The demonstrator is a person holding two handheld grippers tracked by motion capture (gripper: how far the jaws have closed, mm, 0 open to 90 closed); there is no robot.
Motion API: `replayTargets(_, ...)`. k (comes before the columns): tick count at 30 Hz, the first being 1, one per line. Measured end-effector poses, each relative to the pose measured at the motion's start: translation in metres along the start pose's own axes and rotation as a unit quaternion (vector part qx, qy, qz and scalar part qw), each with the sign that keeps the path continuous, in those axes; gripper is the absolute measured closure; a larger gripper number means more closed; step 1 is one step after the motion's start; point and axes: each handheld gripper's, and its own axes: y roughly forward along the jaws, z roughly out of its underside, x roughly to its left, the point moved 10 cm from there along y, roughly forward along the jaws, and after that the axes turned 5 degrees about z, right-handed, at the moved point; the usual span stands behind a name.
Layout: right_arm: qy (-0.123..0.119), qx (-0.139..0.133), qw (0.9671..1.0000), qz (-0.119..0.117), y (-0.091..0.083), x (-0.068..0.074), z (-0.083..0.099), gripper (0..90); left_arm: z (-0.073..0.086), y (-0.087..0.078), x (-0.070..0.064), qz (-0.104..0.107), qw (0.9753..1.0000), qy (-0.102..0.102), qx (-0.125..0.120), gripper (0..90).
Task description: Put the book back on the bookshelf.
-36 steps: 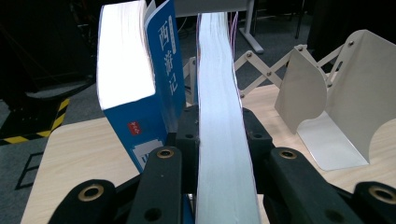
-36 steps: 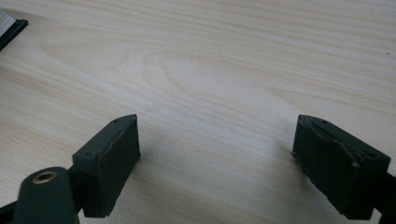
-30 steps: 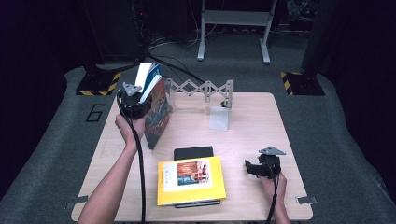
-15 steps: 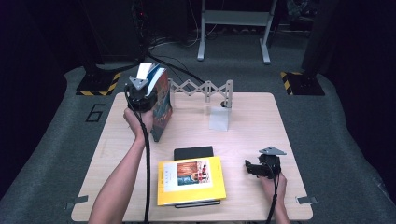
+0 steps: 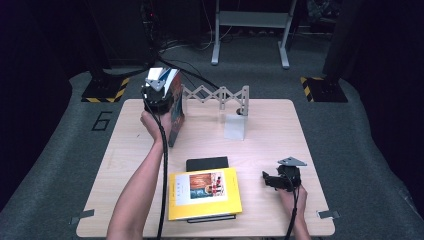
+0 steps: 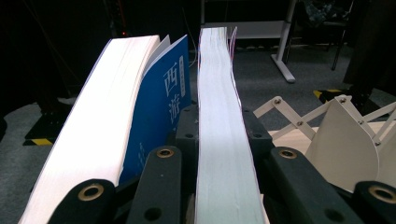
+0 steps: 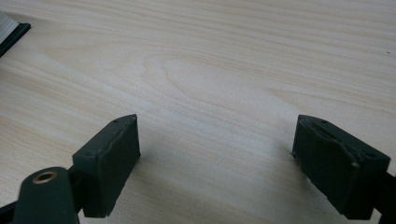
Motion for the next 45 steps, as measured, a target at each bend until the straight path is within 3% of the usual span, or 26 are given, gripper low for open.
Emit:
replayTargets(12,-0.001,-0.001,1.0,-0.001,0.0,-0.001,0.0,14.1,-0.004,0.014,-0.004,-0.015,0.9998,-0.003,-0.015,74.0)
replayTargets(16,-0.003,0.0,1.0,-0.001,0.0,-0.001,0.0,14.2,0.0,0.019,-0.001,-0.02,0.9996,-0.012,-0.013,74.0)
replayTargets(24,-0.003,-0.001,1.0,-0.001,0.0,0.0,0.0,14.2,0.001,0.028,0.003,-0.024,0.9995,-0.008,-0.02,74.0)
replayTargets(33,-0.002,-0.001,1.0,-0.002,0.0,0.0,0.0,14.2,-0.001,0.034,0.004,-0.021,0.9989,-0.028,-0.032,74.0)
replayTargets(39,0.0,0.0,1.0,-0.002,0.0,0.0,0.0,14.2,0.002,0.036,0.003,-0.02,0.9989,-0.027,-0.034,73.9)
replayTargets(45,0.0,-0.001,1.0,-0.001,0.0,0.0,0.0,14.2,0.006,0.033,0.004,-0.024,0.9994,-0.014,-0.018,72.6)
